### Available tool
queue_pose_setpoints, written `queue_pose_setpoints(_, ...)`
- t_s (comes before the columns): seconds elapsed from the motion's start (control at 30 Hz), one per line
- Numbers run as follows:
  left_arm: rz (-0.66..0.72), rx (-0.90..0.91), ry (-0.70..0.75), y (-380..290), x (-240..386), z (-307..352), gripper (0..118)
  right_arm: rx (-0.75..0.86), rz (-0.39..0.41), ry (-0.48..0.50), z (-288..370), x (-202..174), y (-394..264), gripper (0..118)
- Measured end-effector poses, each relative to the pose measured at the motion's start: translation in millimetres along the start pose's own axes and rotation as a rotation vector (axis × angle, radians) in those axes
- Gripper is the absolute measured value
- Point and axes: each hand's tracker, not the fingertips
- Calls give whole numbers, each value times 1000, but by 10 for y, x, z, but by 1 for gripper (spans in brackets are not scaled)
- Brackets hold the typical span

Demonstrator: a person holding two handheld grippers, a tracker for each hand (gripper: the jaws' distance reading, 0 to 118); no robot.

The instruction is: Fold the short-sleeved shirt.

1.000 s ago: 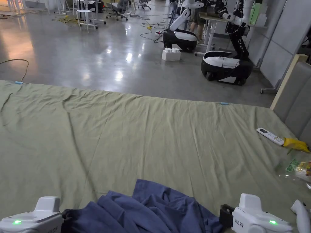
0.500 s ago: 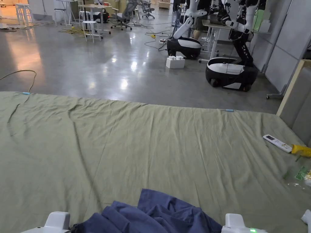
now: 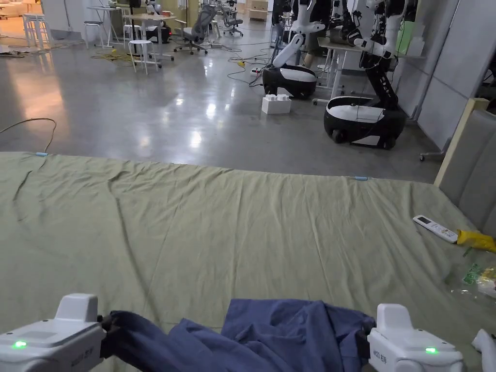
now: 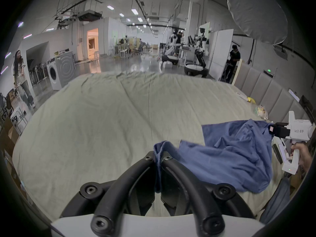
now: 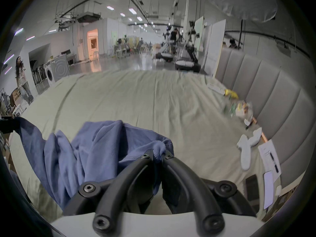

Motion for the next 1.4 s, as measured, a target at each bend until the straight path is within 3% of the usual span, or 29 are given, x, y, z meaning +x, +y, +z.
queue_pose_setpoints(0.1,7,49,-7,243,-43,125,5,72,26,-19,209,13,269,8)
queue_pose_setpoints(0.53,40,246,84,1306,-476,708,5,266,-47,-88,826,421,1280,8)
queue_pose_setpoints(0.63,28,262,96,1510,-521,747,5,299,-20,-102,896,419,1500,8)
queue_pose_setpoints(1.0,89,271,122,1878,-688,669,4,327,-2,-182,866,423,2042,8)
queue_pose_setpoints(1.4,64,267,160,2281,-751,235,4,342,17,-174,539,263,2493,8)
